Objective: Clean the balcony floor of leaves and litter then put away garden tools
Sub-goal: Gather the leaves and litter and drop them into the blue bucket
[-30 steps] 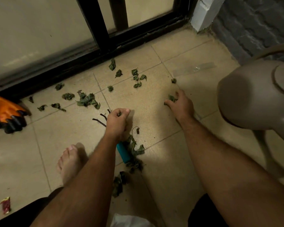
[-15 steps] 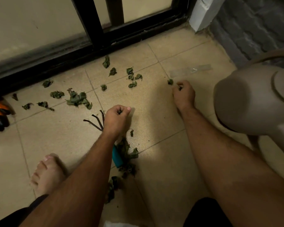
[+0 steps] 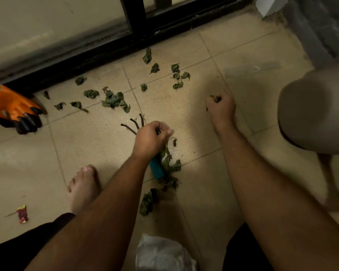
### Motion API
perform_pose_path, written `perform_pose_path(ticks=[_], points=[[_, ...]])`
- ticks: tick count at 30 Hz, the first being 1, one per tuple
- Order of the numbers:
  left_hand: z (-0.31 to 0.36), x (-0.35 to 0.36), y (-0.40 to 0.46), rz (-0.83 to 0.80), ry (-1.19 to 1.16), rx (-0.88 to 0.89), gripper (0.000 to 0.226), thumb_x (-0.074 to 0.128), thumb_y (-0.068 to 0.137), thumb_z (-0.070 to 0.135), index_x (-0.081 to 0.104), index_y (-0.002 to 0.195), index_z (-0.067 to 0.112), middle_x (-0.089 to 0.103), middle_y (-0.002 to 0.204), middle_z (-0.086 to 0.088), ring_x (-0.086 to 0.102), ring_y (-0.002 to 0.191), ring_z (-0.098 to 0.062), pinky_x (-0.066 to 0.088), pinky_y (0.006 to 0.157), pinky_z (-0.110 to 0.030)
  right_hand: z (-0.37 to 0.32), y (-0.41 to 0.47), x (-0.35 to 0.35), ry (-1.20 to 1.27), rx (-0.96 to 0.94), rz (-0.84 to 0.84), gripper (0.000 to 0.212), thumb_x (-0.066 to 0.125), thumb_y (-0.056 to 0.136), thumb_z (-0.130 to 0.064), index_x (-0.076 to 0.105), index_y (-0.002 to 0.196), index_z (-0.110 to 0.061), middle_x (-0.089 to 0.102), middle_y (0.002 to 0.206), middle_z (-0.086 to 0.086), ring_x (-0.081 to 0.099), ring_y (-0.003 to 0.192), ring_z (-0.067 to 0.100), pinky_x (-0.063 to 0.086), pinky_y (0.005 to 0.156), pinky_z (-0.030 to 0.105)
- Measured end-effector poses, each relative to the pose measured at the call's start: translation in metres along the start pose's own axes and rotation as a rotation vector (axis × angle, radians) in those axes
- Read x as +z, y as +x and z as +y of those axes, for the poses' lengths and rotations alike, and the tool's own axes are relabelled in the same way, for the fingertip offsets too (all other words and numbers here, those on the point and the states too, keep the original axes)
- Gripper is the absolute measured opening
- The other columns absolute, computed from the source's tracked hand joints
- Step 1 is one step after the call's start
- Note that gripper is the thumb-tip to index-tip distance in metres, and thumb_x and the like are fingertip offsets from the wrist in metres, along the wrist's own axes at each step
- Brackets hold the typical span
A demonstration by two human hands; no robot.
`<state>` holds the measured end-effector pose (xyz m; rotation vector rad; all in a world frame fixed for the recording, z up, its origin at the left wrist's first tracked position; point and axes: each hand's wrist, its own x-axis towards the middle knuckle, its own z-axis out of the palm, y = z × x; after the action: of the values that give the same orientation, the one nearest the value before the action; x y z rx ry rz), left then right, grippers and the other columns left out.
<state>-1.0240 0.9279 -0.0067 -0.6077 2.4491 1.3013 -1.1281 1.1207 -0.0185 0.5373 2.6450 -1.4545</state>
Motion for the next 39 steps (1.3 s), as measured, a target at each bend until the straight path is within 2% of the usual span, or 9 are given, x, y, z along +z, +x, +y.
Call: perform_pose_path(ticks=[4,12,15,18,20,23,29,35,39], points=[[-0.009,0.005,0.000,-0.058,0.360,0.086,0.035,0.077,0.083,0.039,0.068,0.108,0.015,0.070,0.098,0.001,0.065,0.088,-0.015,0.055,0.080,-0.033,0.010,-0.061,-0.002,0.283,0.183,-0.066,0.011,0.059,0.085,-0.007,0.053,0.076,-0.010,0.054,0.069,0.009,0.049,0.059,0.014,0.038,0.046,0.022],[0.013,0.016,0.010,-0.194,0.517,0.072,0.014,0.071,0.089,0.025,0.069,0.093,0.012,0.068,0.095,-0.006,0.059,0.086,-0.017,0.043,0.072,-0.029,0.024,-0.143,-0.012,0.505,0.426,-0.231,0.019,0.051,0.089,-0.001,0.053,0.093,-0.020,0.058,0.070,0.005,0.045,0.050,0.010,0.031,0.040,0.020],[0.011,0.005,0.008,-0.160,0.268,0.029,0.013,0.064,0.092,0.020,0.063,0.081,0.014,0.067,0.083,-0.003,0.064,0.080,-0.019,0.053,0.070,-0.033,0.028,-0.154,-0.007,0.270,0.298,-0.289,0.023,0.053,0.094,-0.008,0.064,0.110,-0.021,0.058,0.071,-0.003,0.046,0.054,0.008,0.035,0.044,0.018],[0.000,-0.016,0.006,-0.165,-0.220,-0.078,0.015,0.061,0.093,0.010,0.058,0.079,0.015,0.068,0.071,-0.005,0.062,0.063,-0.021,0.054,0.057,-0.033,0.033,-0.161,0.003,-0.041,0.098,-0.342,0.009,0.068,0.091,-0.022,0.070,0.098,-0.016,0.064,0.081,-0.008,0.055,0.069,0.001,0.041,0.056,0.011],[-0.009,-0.028,0.003,-0.255,-0.397,-0.115,0.006,0.058,0.096,0.006,0.059,0.095,0.012,0.069,0.069,-0.003,0.055,0.052,-0.012,0.044,0.045,-0.023,0.039,-0.163,0.010,-0.222,0.013,-0.429,0.022,0.072,0.088,-0.028,0.070,0.109,-0.022,0.069,0.101,-0.005,0.062,0.087,0.008,0.049,0.073,0.022],[-0.018,-0.035,-0.003,-0.340,-0.449,-0.150,0.029,0.045,0.100,0.001,0.057,0.124,0.012,0.061,0.071,-0.002,0.048,0.051,-0.007,0.037,0.042,-0.017,0.047,-0.166,0.016,-0.417,-0.109,-0.541,0.042,0.073,0.087,-0.031,0.062,0.127,-0.027,0.065,0.123,-0.005,0.062,0.106,0.014,0.052,0.089,0.034],[-0.021,-0.039,-0.012,-0.287,-0.399,-0.165,0.027,0.050,0.102,0.025,0.066,0.087,0.008,0.049,0.060,-0.001,0.041,0.047,-0.011,0.036,0.047,-0.023,0.051,-0.161,0.011,-0.390,-0.123,-0.528,0.020,0.071,0.083,-0.035,0.054,0.077,-0.028,0.058,0.079,-0.009,0.055,0.073,0.011,0.046,0.065,0.031],[-0.023,-0.047,-0.007,-0.161,-0.245,-0.203,0.021,0.061,0.096,0.018,0.061,0.117,0.014,0.058,0.074,-0.003,0.047,0.041,-0.004,0.041,0.039,-0.019,0.048,-0.152,0.005,-0.036,0.129,-0.430,0.023,0.061,0.067,-0.043,0.054,0.076,-0.022,0.066,0.073,0.002,0.061,0.066,0.017,0.057,0.069,0.050],[-0.026,-0.049,-0.005,-0.111,-0.080,-0.227,0.017,0.057,0.096,0.015,0.069,0.103,0.005,0.059,0.073,-0.006,0.050,0.041,-0.008,0.042,0.037,-0.018,0.038,-0.153,0.013,0.043,0.167,-0.415,0.014,0.066,0.088,-0.017,0.057,0.079,-0.024,0.068,0.075,0.001,0.061,0.061,0.010,0.051,0.060,0.032]])
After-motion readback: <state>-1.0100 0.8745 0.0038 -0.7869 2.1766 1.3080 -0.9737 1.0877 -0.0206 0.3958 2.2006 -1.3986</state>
